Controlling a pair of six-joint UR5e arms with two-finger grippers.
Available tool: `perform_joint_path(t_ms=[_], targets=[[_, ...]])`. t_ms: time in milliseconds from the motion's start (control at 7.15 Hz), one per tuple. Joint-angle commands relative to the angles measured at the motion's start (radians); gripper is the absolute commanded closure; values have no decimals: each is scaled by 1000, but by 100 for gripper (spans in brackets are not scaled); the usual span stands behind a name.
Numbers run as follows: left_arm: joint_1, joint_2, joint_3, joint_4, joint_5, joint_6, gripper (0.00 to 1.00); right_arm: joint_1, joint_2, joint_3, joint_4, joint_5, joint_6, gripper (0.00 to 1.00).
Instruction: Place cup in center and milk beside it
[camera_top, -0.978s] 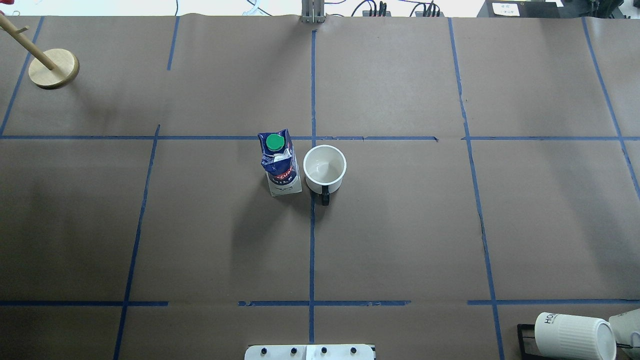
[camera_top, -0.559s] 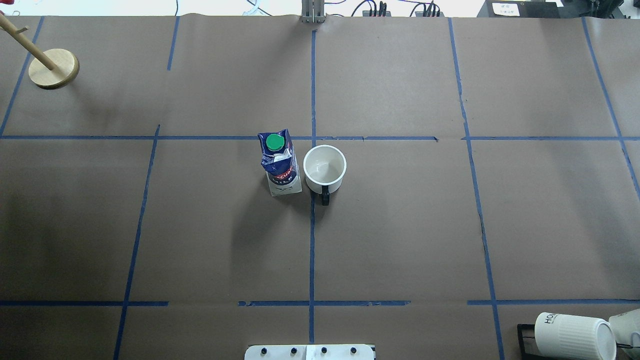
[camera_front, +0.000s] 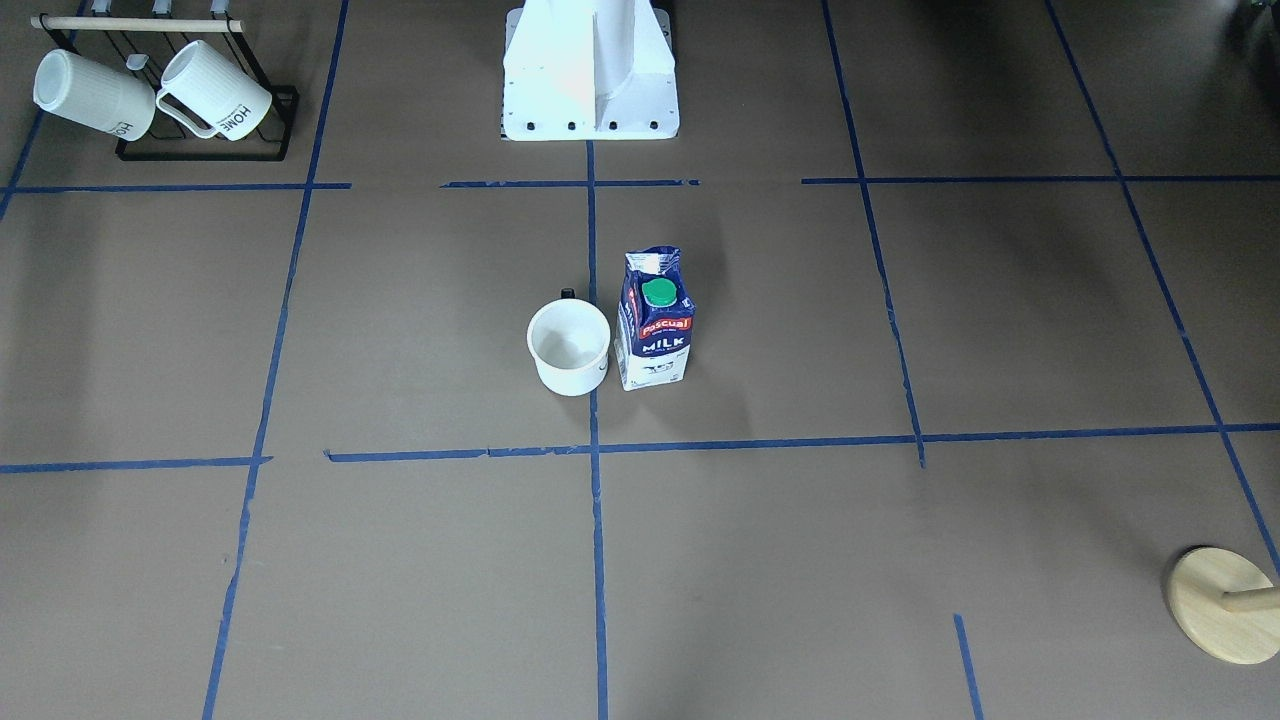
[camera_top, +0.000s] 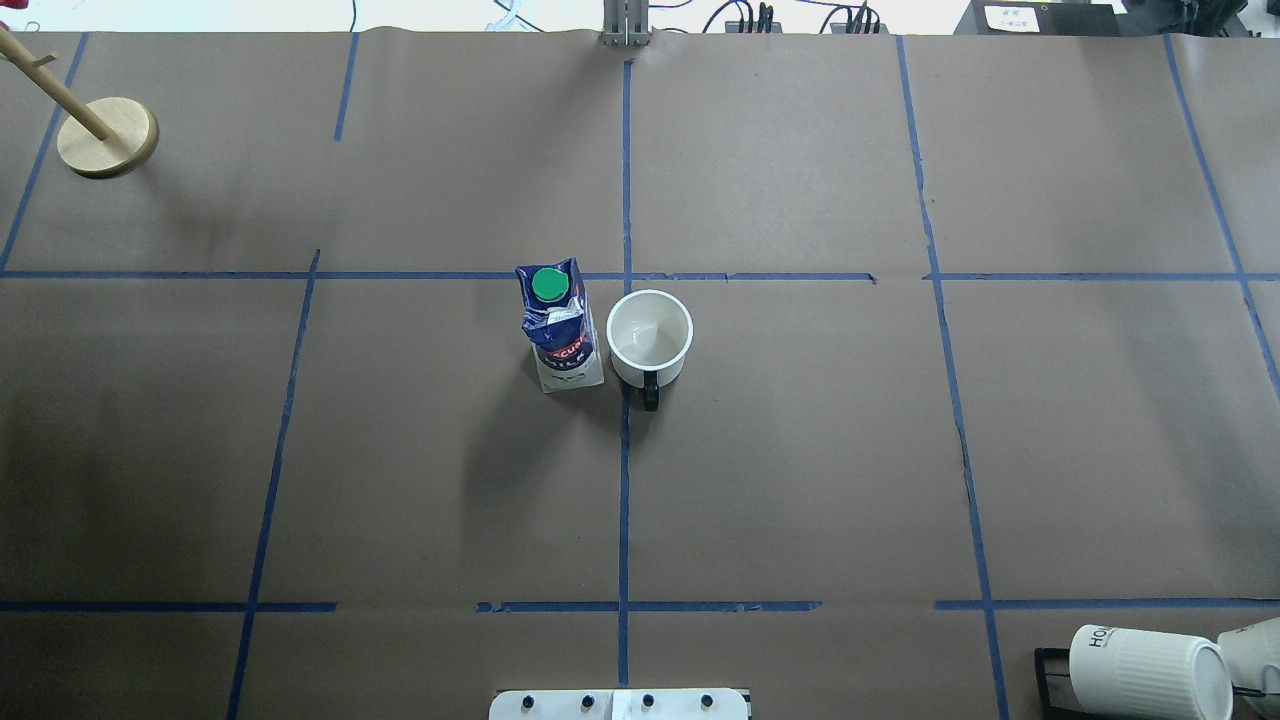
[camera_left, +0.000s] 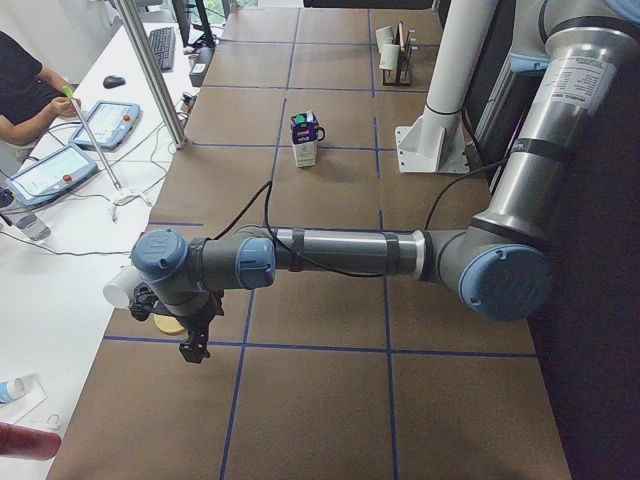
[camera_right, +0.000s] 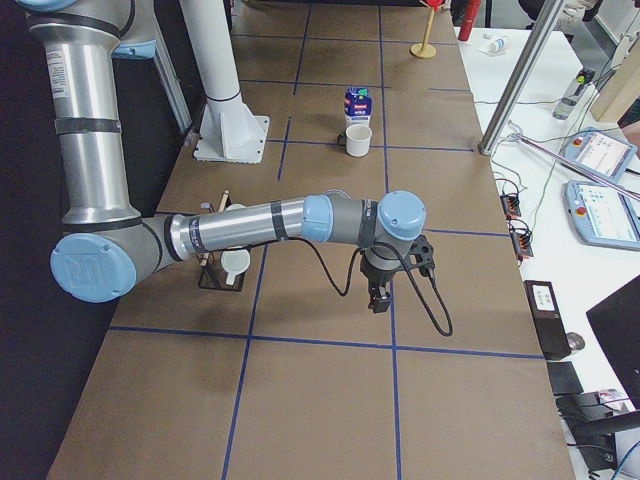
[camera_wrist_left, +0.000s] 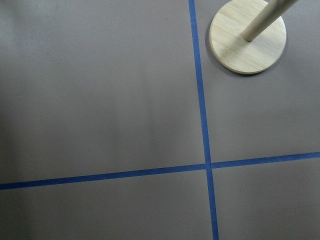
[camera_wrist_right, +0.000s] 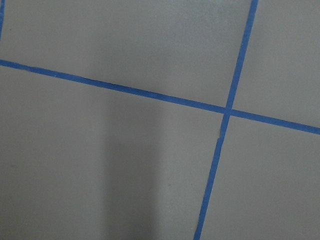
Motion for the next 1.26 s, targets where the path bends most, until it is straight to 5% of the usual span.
perform_joint_path(t_ms=[0,559,1118], targets=[[10,16,-9,0,3,0,0,0,-35,-4,1,15,0,0],[49,86,-87,9,3,0,0,0,-94,-94,151,16,0,0],[61,175,-196,8,6,0,0,0,-89,-137,153,23,-3,0]])
